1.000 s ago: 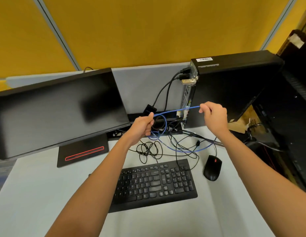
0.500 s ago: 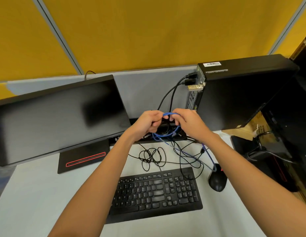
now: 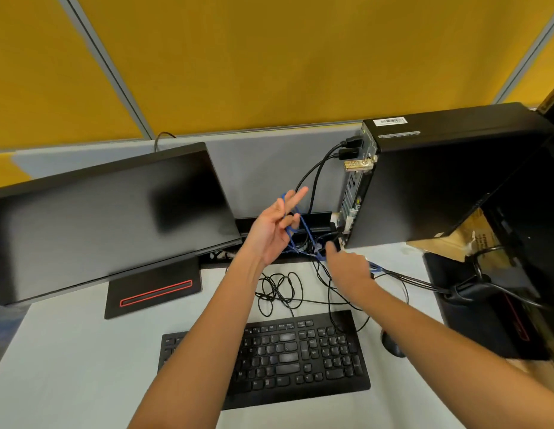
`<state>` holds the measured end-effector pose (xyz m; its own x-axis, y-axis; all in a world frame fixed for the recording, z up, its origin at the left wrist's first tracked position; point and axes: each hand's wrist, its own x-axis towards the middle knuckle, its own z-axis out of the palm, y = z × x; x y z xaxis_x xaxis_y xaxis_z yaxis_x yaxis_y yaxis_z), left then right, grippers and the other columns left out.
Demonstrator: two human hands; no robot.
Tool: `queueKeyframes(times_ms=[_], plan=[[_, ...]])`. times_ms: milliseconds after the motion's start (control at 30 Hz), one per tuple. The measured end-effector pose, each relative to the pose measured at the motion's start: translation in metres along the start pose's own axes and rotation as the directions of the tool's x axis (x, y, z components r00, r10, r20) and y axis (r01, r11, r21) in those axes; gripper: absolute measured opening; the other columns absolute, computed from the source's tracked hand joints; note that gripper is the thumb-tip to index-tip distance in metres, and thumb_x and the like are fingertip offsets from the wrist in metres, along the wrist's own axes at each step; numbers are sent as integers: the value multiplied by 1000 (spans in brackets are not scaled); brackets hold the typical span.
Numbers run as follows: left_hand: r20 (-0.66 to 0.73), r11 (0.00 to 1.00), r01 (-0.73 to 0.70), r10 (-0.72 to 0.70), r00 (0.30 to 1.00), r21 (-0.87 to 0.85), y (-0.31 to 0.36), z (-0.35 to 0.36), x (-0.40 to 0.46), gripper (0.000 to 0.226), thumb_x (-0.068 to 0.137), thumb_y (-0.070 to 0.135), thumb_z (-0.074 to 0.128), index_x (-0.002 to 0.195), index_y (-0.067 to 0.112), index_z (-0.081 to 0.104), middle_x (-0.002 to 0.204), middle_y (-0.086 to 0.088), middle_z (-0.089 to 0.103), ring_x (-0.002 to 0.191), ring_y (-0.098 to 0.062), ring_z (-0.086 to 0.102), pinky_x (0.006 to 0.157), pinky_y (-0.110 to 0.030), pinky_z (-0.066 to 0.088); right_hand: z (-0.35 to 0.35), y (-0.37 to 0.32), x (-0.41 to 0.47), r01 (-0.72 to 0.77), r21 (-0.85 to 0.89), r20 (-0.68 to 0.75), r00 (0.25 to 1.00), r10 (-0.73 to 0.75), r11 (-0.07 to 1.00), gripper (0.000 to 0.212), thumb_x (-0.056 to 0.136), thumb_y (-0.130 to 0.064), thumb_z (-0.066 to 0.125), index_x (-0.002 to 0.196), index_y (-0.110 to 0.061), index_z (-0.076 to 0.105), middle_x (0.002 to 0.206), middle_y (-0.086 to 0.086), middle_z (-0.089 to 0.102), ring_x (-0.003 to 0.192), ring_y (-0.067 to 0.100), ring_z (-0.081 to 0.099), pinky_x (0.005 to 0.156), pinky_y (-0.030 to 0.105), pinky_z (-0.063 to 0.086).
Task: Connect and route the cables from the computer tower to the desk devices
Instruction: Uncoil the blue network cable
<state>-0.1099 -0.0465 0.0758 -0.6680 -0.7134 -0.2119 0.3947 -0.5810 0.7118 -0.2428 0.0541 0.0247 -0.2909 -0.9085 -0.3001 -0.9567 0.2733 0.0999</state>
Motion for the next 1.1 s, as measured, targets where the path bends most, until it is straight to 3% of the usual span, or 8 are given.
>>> queueKeyframes(times_ms=[100,167,300,367,633,800,933,1100], plan=[[-70,912,65,-40,997,404,-15,3,8,49,105,21,30,152,14,15,141,-6,49,45,-4,35,77,-21,51,-7,-29,-16,200,-54,18,980,-200,978,41,95,-4,44,135,-6,34,117,11,65,104,31,65,76,35,47],[-68,675,92,-61,996,733,-25,3,6,51,105,22,33,152,21,14,124,-2,57,50,-2,43,86,-25,49,-25,-34,-27,365,-4,11,931,-365,931,33,101,-16,41,132,-6,41,117,14,62,104,33,62,77,39,47],[-18,532,119,-191,981,839,-36,-1,-15,38,103,6,33,141,7,40,99,-5,64,80,-8,58,67,-12,47,-68,-2,-36,491,95,-23,871,-491,866,29,102,-31,37,116,-17,58,111,8,63,103,28,59,78,36,44],[38,512,115,-278,960,851,-39,-6,-26,28,102,6,33,115,3,58,65,0,61,60,-9,54,63,-21,42,-81,24,-34,471,135,-61,882,-467,872,24,100,-38,39,99,-28,61,93,-4,66,92,20,61,76,34,43],[196,784,148,-326,925,603,1,-20,-37,62,102,43,21,91,2,67,46,7,24,46,-12,11,50,-26,17,-76,84,0,264,517,-483,875,23,814,29,98,-33,45,74,-27,59,64,-6,60,63,16,55,59,28,35],[321,891,183,-332,887,415,15,4,-19,58,104,35,14,129,-3,51,42,7,32,39,-6,16,43,-16,25,-27,44,13,23,518,-317,934,167,855,31,101,-37,41,84,-22,61,81,6,66,79,31,63,63,33,41],[161,911,175,-249,955,374,-5,5,0,50,104,32,22,140,0,39,81,-9,66,38,-6,25,46,-18,23,-2,3,5,45,386,-159,987,18,922,21,102,-24,40,103,-14,58,101,11,65,93,34,63,65,33,38],[-38,523,116,-157,987,844,-29,1,9,44,105,31,28,122,7,62,125,-21,52,52,-1,46,74,-24,42,2,-20,-8,228,189,-111,971,-209,955,20,100,-17,43,117,-14,53,103,10,64,94,33,64,67,35,41]])
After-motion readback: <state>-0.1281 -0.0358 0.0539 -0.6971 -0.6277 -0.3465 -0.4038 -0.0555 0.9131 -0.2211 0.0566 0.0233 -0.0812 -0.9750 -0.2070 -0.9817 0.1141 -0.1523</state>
